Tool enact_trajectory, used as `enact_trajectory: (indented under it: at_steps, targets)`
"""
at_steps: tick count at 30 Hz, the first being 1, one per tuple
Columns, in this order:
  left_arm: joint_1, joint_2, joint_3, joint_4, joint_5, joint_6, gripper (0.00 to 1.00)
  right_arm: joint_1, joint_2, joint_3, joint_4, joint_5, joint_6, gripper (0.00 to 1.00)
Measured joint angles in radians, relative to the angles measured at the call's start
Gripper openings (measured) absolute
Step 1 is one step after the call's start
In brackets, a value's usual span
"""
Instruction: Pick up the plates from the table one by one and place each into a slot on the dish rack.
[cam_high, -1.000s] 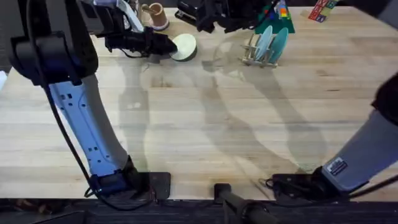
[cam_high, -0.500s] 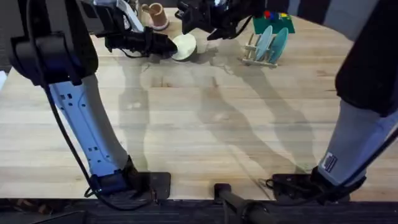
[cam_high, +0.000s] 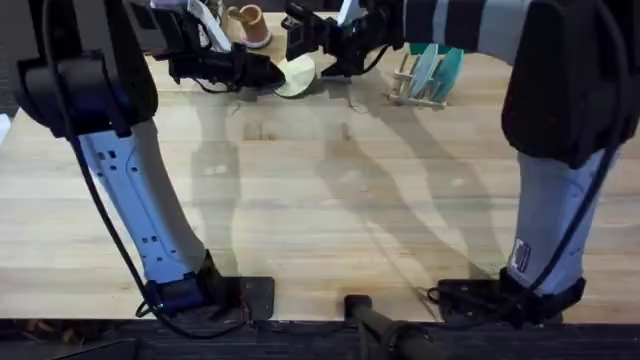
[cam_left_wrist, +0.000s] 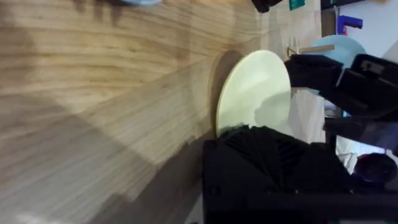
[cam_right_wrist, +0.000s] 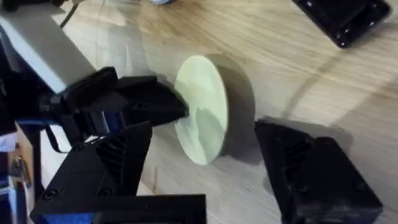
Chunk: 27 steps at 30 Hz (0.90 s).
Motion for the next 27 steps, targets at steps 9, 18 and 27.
enact_trajectory:
  at_steps: [9, 18, 27]
  targets:
    - [0.000, 0.000, 0.000, -0.002, 0.000, 0.000, 0.038, 0.009, 0.039, 0.004, 0.066, -0.041, 0.092, 0.977]
    - [0.000, 0.000, 0.000, -0.002, -0.001, 0.000, 0.038, 0.041, 0.040, 0.006, 0.062, -0.055, 0.117, 0.649]
    - [0.007, 0.000, 0.000, -0.009, 0.003, -0.009, 0.038, 0.028, 0.043, 0.005, 0.039, -0.053, 0.126, 0.033]
